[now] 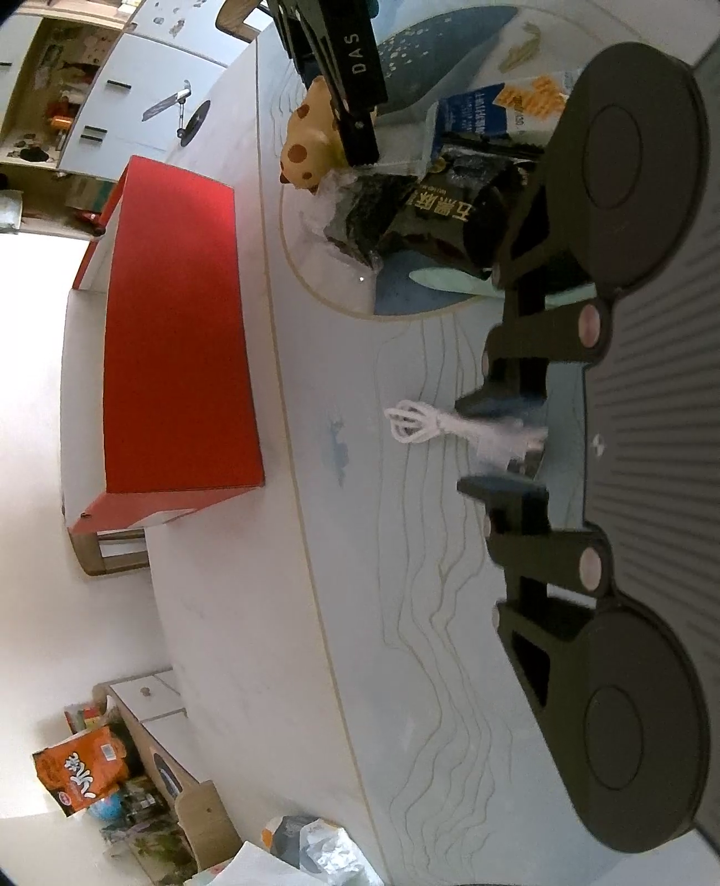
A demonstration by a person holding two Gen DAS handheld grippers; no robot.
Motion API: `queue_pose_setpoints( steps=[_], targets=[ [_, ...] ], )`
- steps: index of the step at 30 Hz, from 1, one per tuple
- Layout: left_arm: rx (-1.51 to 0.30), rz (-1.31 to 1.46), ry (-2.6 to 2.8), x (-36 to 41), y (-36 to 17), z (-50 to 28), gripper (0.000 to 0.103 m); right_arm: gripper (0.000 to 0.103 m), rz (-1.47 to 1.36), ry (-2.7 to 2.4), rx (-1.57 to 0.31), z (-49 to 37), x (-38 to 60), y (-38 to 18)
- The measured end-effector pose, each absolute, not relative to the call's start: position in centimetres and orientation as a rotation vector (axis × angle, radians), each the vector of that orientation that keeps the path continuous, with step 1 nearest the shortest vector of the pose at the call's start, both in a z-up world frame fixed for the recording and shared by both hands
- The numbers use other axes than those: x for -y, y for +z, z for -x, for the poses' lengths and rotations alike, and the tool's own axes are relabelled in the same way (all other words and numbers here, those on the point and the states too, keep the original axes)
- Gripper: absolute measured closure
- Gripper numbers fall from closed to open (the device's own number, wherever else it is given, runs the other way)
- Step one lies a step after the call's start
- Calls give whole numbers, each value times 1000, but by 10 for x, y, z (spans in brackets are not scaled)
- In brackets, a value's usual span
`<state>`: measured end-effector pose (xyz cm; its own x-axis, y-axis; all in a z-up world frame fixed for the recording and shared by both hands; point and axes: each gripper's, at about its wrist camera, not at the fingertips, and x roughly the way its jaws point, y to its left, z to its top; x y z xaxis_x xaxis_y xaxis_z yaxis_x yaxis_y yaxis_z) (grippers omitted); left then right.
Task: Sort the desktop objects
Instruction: 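Reach the left tool to the white USB cable while the right reaches the hamster toy, then close the left gripper on the cable while the right closes on the hamster toy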
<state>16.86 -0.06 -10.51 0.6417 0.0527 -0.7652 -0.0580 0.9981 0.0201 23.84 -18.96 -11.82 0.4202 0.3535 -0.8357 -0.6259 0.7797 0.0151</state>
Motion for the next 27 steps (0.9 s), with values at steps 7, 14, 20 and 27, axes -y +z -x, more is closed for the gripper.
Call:
queue_pose_setpoints(
  steps=[7, 14, 20, 27],
  targets=[
    [-878, 30, 52, -4, -104, -170, 86, 56, 288, 619, -959, -236, 192, -113],
    [-881, 52, 55, -5, -101, -170, 87, 57, 281, 603, -952, -239, 189, -107],
    [-870, 53, 60, -5, -95, -170, 87, 57, 274, 597, -948, -238, 190, -103],
    [-859, 46, 53, -2, -87, -169, 93, 57, 272, 598, -937, -236, 192, -99]
  ],
)
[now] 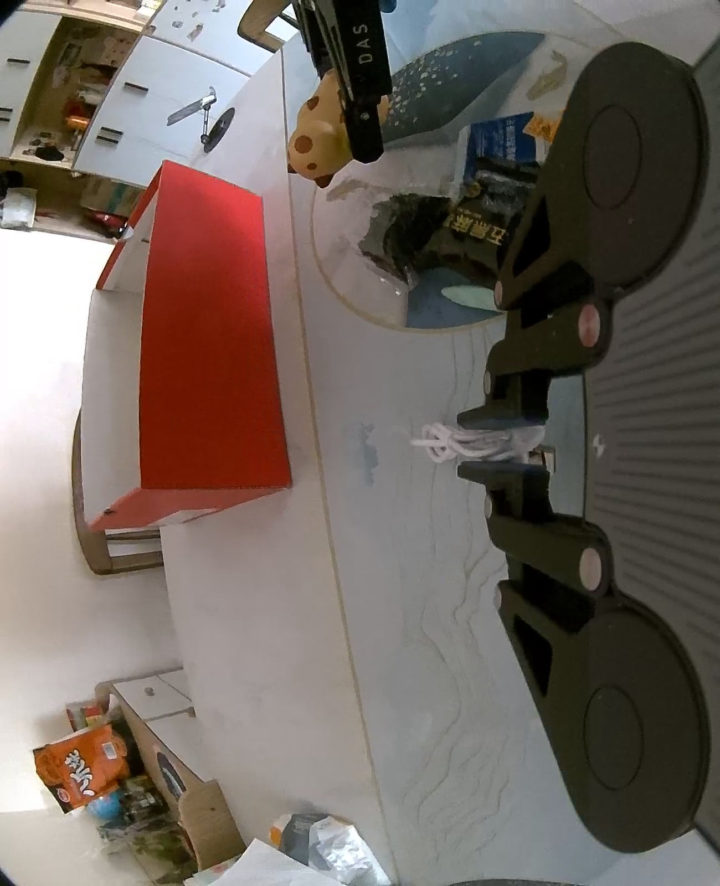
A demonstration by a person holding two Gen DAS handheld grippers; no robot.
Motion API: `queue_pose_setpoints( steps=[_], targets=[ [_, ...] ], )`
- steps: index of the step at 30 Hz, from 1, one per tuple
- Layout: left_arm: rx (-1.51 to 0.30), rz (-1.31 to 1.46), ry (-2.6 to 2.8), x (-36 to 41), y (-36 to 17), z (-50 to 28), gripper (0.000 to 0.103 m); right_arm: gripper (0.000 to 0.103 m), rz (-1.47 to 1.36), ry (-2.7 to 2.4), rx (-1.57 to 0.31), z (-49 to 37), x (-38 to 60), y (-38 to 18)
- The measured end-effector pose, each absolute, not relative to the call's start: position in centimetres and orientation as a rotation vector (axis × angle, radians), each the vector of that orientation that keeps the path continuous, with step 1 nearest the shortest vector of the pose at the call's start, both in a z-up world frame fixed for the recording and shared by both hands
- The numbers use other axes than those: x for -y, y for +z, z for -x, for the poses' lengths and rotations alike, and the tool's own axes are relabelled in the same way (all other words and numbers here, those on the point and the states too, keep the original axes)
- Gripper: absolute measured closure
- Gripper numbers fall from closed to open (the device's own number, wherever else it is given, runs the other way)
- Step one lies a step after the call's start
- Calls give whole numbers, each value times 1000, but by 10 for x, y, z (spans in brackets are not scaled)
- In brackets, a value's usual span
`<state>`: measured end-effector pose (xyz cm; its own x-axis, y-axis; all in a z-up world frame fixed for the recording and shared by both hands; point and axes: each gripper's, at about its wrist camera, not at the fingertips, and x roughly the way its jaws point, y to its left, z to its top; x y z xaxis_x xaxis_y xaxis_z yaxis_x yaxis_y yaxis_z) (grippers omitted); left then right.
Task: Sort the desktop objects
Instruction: 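Close the left gripper on the cable while the right closes on the hamster toy, then lift the cable and hamster toy and carry both over the red box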
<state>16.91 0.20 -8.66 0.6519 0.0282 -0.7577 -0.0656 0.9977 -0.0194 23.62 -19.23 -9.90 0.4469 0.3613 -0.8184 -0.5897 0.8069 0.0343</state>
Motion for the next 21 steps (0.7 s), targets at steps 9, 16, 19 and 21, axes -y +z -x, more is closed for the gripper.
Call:
queue_pose_setpoints(
  steps=[9, 16, 19, 21],
  targets=[
    [-844, 63, 38, -3, -73, -165, 94, 57, 263, 602, -921, -232, 196, -88],
    [-823, 93, 37, -8, -57, -159, 94, 57, 260, 616, -910, -226, 195, -74],
    [-815, 112, 36, -10, -49, -155, 94, 57, 263, 622, -902, -223, 195, -67],
    [-805, 117, 35, -12, -43, -152, 94, 57, 264, 626, -900, -221, 195, -62]
  ],
)
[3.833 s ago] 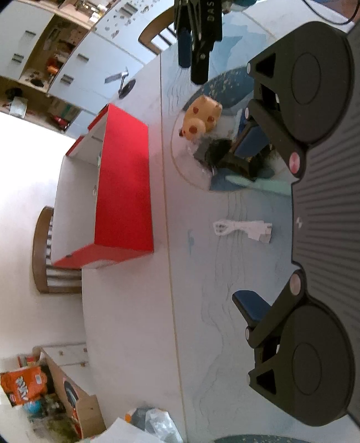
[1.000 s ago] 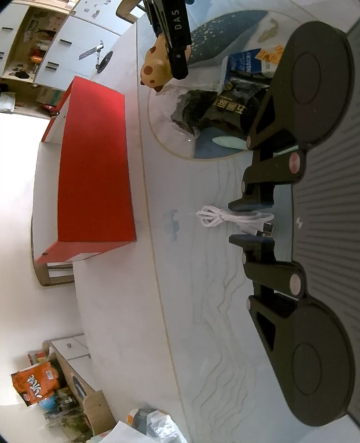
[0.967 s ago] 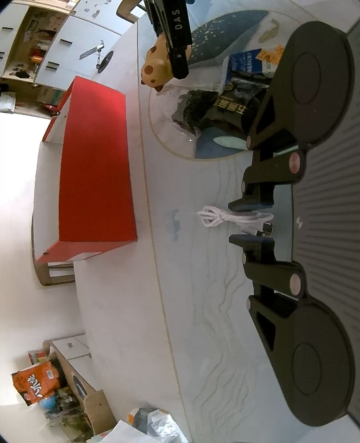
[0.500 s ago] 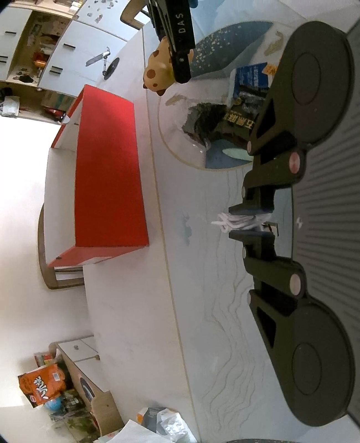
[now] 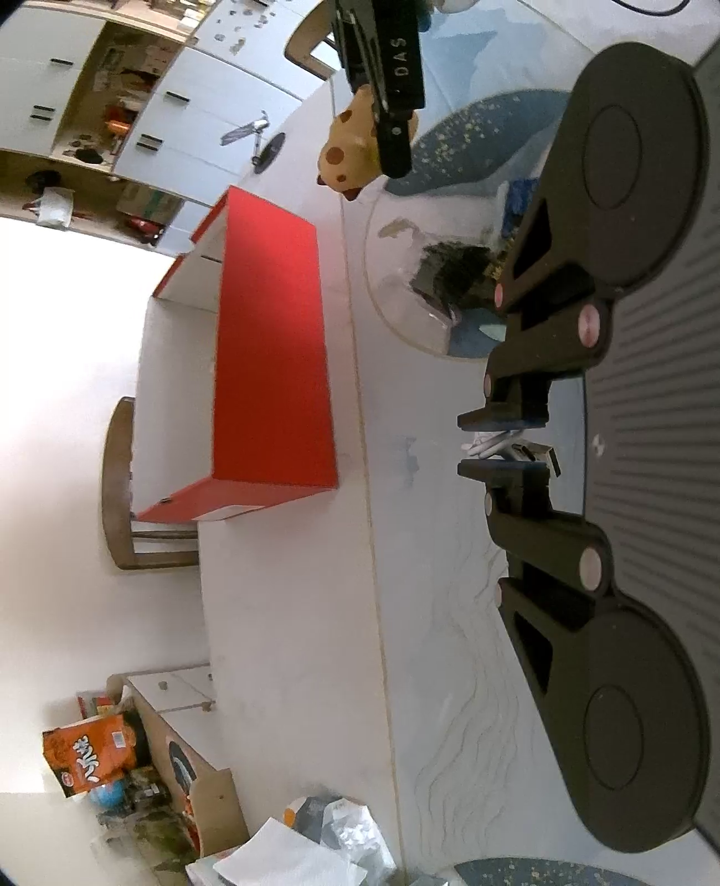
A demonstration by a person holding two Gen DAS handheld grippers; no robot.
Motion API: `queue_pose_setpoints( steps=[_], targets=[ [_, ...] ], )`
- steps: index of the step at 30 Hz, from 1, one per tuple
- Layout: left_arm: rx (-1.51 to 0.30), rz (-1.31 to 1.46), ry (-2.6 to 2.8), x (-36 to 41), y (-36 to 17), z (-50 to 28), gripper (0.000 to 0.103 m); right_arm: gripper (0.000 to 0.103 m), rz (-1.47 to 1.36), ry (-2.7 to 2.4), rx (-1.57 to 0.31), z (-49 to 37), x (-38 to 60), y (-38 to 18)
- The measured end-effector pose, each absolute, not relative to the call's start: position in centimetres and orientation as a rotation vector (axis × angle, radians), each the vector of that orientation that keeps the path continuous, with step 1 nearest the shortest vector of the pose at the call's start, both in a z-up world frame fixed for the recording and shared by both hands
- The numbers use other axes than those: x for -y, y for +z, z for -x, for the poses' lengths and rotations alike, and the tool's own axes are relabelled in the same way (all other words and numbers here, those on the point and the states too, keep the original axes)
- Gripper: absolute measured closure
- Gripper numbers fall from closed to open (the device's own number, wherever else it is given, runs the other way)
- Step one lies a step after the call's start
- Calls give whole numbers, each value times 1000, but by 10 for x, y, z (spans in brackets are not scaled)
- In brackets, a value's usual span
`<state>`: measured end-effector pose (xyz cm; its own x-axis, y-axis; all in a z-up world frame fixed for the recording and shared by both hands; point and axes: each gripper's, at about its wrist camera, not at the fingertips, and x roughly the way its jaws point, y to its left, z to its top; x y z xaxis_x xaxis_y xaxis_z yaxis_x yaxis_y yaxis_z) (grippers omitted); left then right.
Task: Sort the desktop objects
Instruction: 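Lift the cable and hamster toy and carry both over the red box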
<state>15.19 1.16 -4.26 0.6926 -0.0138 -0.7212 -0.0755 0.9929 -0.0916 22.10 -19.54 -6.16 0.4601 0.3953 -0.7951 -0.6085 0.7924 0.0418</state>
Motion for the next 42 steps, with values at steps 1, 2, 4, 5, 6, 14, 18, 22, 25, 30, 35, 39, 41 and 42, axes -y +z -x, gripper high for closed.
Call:
queue_pose_setpoints(
  steps=[1, 2, 4, 5, 6, 14, 18, 22, 25, 30, 35, 39, 41, 42],
  targets=[
    [-800, 118, 33, -12, -39, -150, 94, 57, 266, 629, -897, -220, 195, -59],
    [-795, 120, 33, -12, -36, -149, 94, 57, 270, 630, -895, -219, 195, -57],
    [-782, 124, 33, -12, -29, -147, 94, 57, 278, 635, -890, -216, 194, -52],
    [-774, 124, 32, -12, -25, -147, 94, 57, 279, 636, -889, -215, 194, -49],
    [-765, 122, 32, -12, -21, -146, 94, 57, 280, 638, -888, -214, 194, -47],
    [-695, 115, 12, -4, 8, -149, 94, 57, 256, 655, -880, -207, 197, -27],
    [-661, 110, -2, 1, 22, -157, 94, 57, 220, 671, -874, -211, 201, -14],
    [-627, 108, -13, 6, 36, -168, 94, 57, 223, 677, -856, -218, 204, -2],
    [-604, 115, -15, 8, 46, -178, 94, 57, 230, 685, -846, -227, 206, 7],
    [-574, 109, -16, 14, 58, -195, 94, 57, 243, 702, -826, -242, 204, 20],
    [-556, 108, -14, 19, 67, -213, 94, 57, 252, 727, -800, -259, 200, 33],
    [-545, 96, -7, 23, 72, -228, 94, 57, 266, 746, -775, -273, 195, 41],
    [-540, 93, -2, 24, 75, -236, 94, 57, 267, 750, -767, -280, 194, 43],
    [-538, 90, 0, 25, 76, -239, 94, 57, 265, 753, -765, -284, 193, 45]
  ],
)
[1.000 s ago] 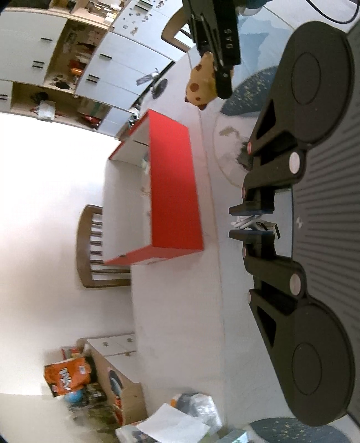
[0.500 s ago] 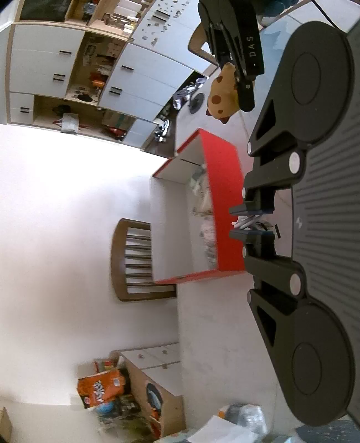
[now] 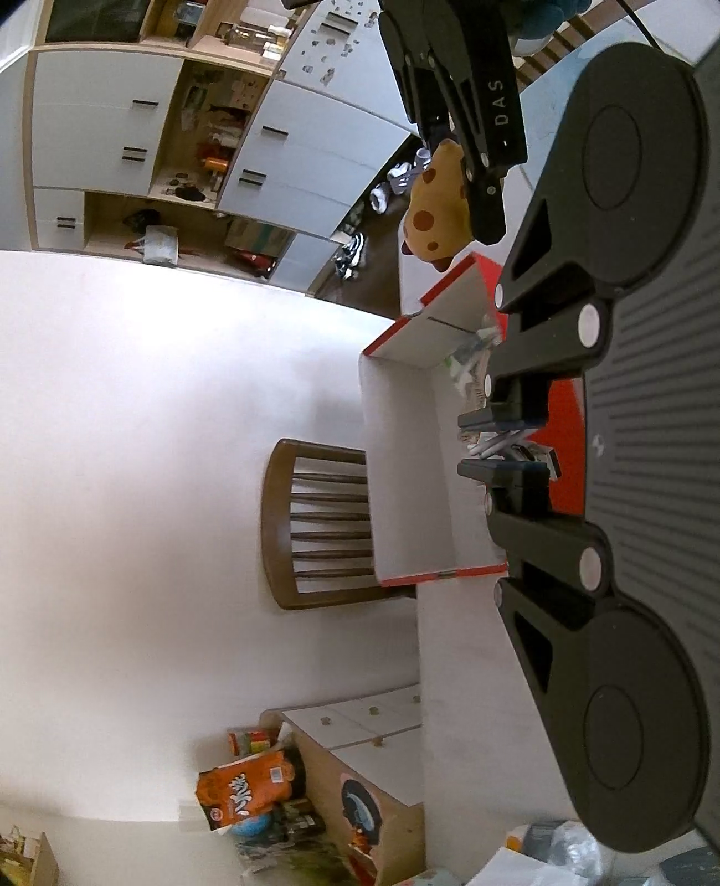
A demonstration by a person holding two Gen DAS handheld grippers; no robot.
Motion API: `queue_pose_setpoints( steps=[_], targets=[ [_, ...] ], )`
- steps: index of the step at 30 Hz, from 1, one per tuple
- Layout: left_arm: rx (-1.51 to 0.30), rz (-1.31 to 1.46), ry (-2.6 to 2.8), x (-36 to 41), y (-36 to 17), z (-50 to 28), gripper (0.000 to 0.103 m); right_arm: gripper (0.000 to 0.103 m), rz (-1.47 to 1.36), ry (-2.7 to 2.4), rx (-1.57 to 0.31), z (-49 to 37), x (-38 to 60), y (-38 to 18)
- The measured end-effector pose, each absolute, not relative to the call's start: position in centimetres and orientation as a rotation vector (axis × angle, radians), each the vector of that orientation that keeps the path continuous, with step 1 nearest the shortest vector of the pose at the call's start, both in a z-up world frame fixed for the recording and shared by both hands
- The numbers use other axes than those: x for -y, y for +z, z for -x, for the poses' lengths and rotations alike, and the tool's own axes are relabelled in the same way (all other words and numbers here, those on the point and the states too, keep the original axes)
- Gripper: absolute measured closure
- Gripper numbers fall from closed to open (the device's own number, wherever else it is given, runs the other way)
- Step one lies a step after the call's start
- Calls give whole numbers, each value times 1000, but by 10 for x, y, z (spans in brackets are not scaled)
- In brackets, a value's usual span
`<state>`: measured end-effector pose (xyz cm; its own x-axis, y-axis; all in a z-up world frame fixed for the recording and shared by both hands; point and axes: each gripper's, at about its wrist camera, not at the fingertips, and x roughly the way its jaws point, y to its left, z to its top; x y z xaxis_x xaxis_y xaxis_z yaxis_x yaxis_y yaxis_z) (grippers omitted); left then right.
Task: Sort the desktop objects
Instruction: 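Lift the cable and hamster toy and carry both over the red box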
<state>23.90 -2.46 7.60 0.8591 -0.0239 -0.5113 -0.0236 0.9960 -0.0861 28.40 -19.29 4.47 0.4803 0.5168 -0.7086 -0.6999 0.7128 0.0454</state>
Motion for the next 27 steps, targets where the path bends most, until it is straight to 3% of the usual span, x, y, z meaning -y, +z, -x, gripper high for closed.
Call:
queue_pose_setpoints(
  steps=[15, 27],
  targets=[
    [-556, 132, 11, 12, 81, -304, 94, 57, 272, 761, -754, -341, 175, 44],
    [-669, 313, -13, -20, 47, -361, 94, 57, 319, 746, -794, -376, 147, 15]
  ],
)
